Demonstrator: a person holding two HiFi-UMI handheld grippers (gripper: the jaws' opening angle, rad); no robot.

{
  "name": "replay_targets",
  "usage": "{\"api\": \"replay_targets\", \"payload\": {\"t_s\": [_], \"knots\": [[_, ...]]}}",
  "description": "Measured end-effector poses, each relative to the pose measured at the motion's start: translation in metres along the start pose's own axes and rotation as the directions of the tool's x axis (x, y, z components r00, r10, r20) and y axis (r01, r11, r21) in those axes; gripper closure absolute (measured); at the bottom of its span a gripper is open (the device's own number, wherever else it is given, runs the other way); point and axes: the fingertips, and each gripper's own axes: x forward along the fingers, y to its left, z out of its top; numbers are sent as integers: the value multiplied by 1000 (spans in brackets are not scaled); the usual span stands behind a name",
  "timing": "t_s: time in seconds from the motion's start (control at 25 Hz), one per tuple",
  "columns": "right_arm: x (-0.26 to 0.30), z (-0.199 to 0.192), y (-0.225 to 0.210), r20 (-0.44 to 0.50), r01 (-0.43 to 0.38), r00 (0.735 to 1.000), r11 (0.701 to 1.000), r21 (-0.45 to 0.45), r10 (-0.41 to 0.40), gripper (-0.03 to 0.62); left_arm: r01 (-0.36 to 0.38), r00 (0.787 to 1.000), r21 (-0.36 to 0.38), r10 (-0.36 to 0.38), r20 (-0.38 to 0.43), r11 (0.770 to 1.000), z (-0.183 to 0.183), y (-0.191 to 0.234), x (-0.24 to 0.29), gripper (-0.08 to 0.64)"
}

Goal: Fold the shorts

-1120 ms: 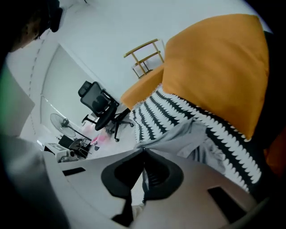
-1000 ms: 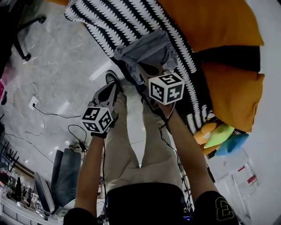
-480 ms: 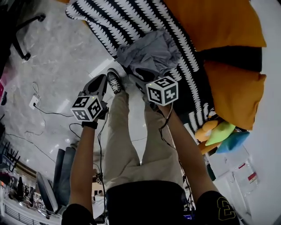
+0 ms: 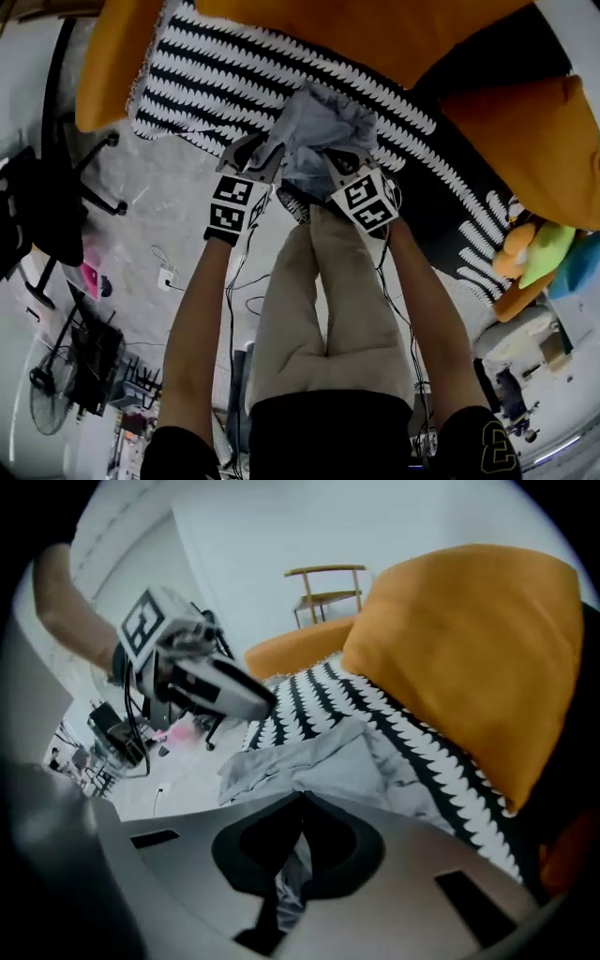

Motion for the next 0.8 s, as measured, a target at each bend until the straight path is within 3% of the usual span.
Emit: {"api": "replay_targets", "payload": {"t_s": [0.04, 0.16, 0.32, 0.4, 0.48, 0.52, 0.56, 0.6, 0.64, 0.68, 0.72, 0.8], "knots": [[15, 6, 6, -17, -12, 1000, 1000, -5, 11, 575, 37, 999, 15, -37, -8, 999, 15, 3, 7, 383], [49, 3, 46, -81, -32, 996, 993, 116, 41, 540, 155, 981, 128, -137, -140, 980, 37, 27, 23, 374], [17, -88, 96, -172, -68, 981, 988, 138, 92, 540, 120, 973, 59, -106, -204, 991, 17, 22, 60, 360], [7, -121, 104, -187, -63, 977, 972, 226, 107, 520, 130, 961, 106, -99, -259, 986, 11, 26, 79, 310], [2, -125, 81, -117, -8, 992, 931, 364, 54, 480, 184, 937, 217, -104, -333, 959, 8, 32, 96, 212], [-1, -118, 55, -57, 29, 998, 898, 439, -4, 450, 230, 922, 292, -112, -369, 928, 8, 35, 104, 205], [-3, -107, 25, 3, 58, 998, 861, 505, -68, 366, 291, 905, 373, -126, -407, 881, 9, 37, 110, 198], [-3, -93, -6, 53, 80, 990, 835, 545, -129, 268, 367, 881, 452, -148, -449, 813, 10, 38, 114, 190], [-2, -78, -33, 85, 104, 980, 828, 551, -179, 159, 450, 851, 516, -176, -494, 729, 11, 39, 116, 190], [1, -65, -54, 96, 131, 973, 840, 526, -212, 99, 528, 817, 554, -208, -537, 644, 13, 38, 118, 189], [7, -57, -68, 89, 152, 971, 863, 482, -221, 84, 592, 782, 569, -238, -576, 570, 15, 34, 119, 189], [23, -58, -75, 30, 148, 985, 910, 386, -173, 84, 673, 723, 573, -252, -643, 469, 13, 23, 124, 184]]}}
